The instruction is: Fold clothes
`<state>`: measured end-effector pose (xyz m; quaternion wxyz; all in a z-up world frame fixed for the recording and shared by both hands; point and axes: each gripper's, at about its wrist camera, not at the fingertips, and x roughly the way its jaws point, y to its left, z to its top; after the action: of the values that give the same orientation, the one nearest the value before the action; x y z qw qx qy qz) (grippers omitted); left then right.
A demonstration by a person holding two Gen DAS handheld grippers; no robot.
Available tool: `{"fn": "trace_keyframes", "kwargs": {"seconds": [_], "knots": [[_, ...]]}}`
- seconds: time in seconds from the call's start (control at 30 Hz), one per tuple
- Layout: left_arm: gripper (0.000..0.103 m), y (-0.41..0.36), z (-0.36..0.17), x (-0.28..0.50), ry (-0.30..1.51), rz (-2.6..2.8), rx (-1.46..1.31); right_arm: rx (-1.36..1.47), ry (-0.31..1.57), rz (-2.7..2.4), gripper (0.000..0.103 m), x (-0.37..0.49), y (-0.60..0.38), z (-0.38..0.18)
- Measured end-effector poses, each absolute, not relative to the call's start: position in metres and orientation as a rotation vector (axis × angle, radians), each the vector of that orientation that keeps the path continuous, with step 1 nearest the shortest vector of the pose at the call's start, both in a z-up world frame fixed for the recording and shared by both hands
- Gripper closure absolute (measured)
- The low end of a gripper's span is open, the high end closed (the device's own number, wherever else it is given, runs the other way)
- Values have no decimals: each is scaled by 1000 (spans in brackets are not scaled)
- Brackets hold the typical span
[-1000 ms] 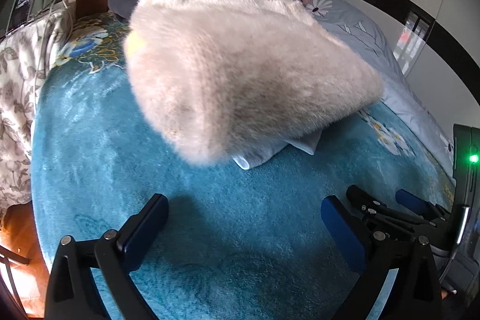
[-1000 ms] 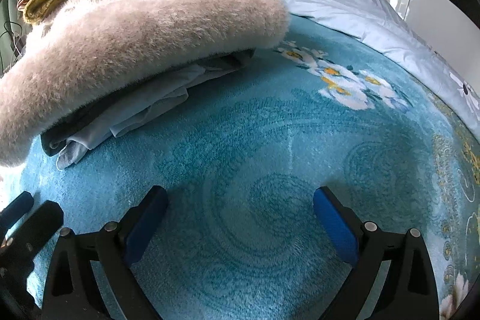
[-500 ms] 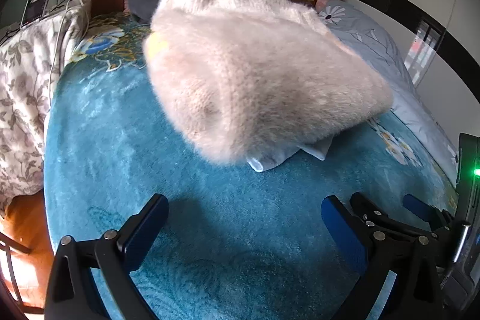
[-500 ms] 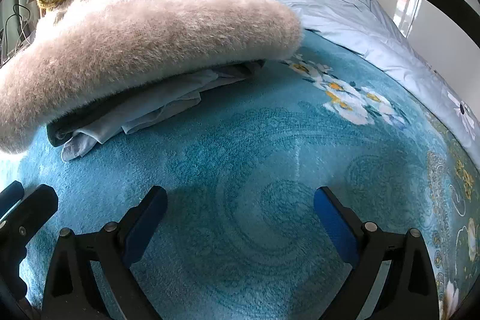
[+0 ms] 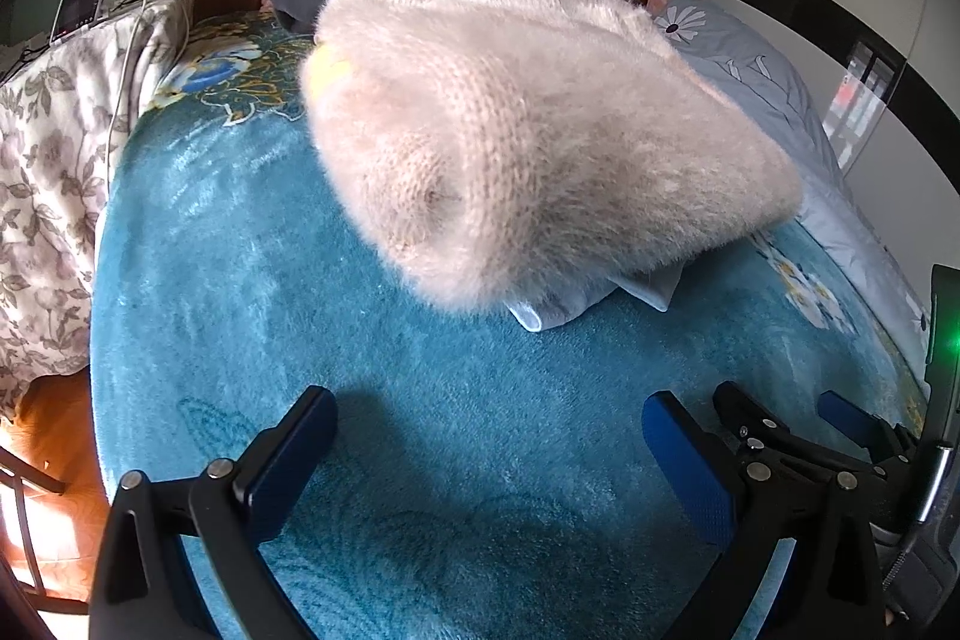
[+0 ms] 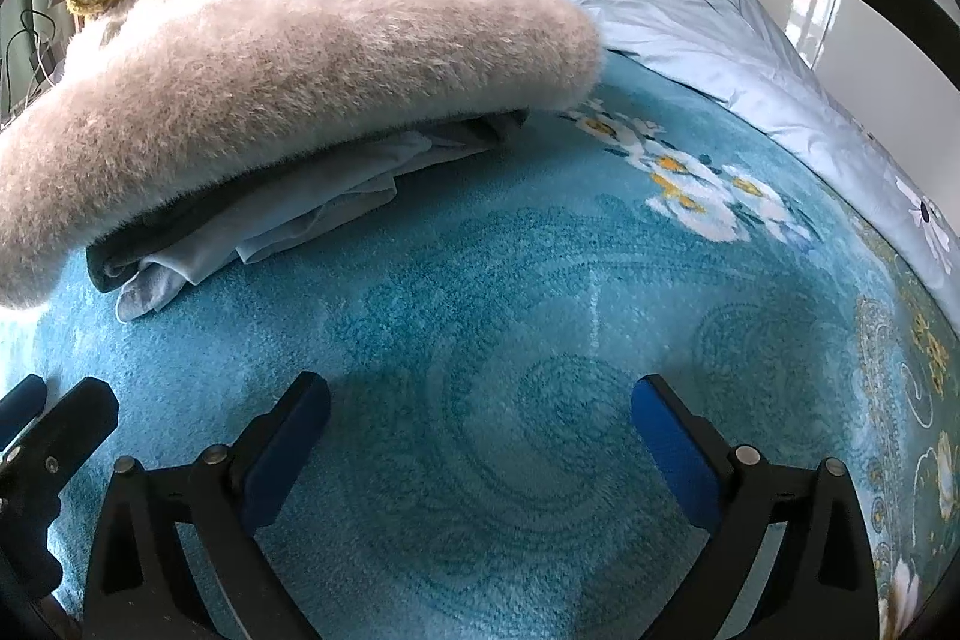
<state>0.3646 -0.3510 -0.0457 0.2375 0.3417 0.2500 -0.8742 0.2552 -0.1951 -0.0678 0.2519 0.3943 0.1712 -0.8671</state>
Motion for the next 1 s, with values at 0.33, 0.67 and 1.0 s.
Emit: {"fn": "trace_keyframes", "kwargs": {"seconds": [0.33,0.67,1.0], "knots": [[0,-352,-46,368,687,-2394,938,1074,471,-2353,2,250,-191,-66],[0,-358,-45,365,706,-2396,930,1079,469,-2348,2,249,-187,-64],[0,-358,-43,363,696,-2395,922,1087,461,-2344,2,249,-186,-65]]}}
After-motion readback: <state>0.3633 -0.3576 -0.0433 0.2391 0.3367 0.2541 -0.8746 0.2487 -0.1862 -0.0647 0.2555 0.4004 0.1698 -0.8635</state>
